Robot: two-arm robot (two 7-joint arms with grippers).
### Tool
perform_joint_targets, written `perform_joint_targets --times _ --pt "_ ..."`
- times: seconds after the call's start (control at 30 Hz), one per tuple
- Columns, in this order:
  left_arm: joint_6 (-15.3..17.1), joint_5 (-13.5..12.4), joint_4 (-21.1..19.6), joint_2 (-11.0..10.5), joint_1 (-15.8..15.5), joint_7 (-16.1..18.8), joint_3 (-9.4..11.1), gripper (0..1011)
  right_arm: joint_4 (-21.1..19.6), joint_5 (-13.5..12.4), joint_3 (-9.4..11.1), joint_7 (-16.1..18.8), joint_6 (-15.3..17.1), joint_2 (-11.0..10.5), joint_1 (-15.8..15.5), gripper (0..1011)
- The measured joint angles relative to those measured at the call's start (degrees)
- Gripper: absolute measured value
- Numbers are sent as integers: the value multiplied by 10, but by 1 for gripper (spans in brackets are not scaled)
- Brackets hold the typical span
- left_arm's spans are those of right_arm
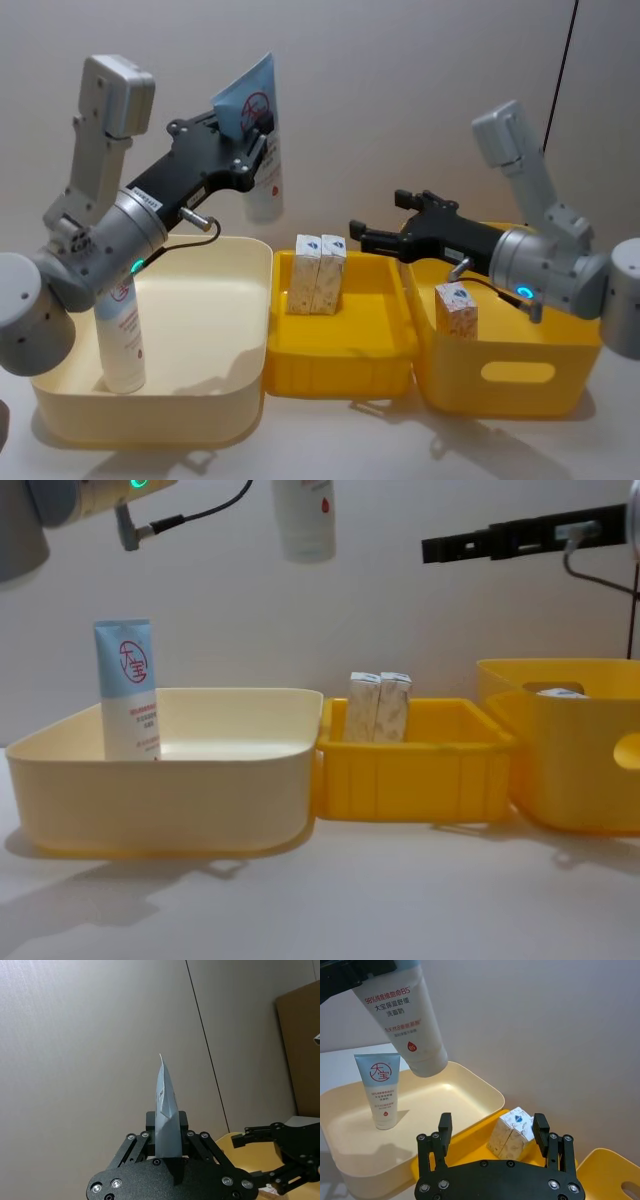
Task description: Bimanual collaborative sorting of washing and personal care products
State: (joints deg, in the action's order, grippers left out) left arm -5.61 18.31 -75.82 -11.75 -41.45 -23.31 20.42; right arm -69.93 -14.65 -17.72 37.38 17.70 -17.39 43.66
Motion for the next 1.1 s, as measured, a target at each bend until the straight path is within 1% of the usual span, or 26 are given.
perform_joint_targets --times 0.13,0.17,0.27,0.47,0.57,0.8,0.97,1.1 --pt "2 0 -3 1 0 0 2 234 14 8 -12 -8 -12 11 9 1001" --pt "3 -1 -4 1 0 1 3 234 14 8 -12 -8 -12 11 9 1001" --pt "4 -1 -5 1 0 1 4 234 33 16 -23 -14 -27 22 20 1001" --pt "4 -4 -5 5 -1 3 6 234 61 23 -37 -15 -50 35 37 1001" --pt "2 -6 -1 9 -4 3 8 234 78 27 -47 -8 -64 41 49 1001" --pt "-1 -9 6 13 -8 4 9 234 99 28 -63 15 -78 47 65 1001" --pt "-3 -12 10 15 -10 4 10 234 105 19 -67 31 -82 48 71 1001" --pt "-4 -13 12 16 -12 4 10 234 107 12 -66 37 -85 49 72 1001"
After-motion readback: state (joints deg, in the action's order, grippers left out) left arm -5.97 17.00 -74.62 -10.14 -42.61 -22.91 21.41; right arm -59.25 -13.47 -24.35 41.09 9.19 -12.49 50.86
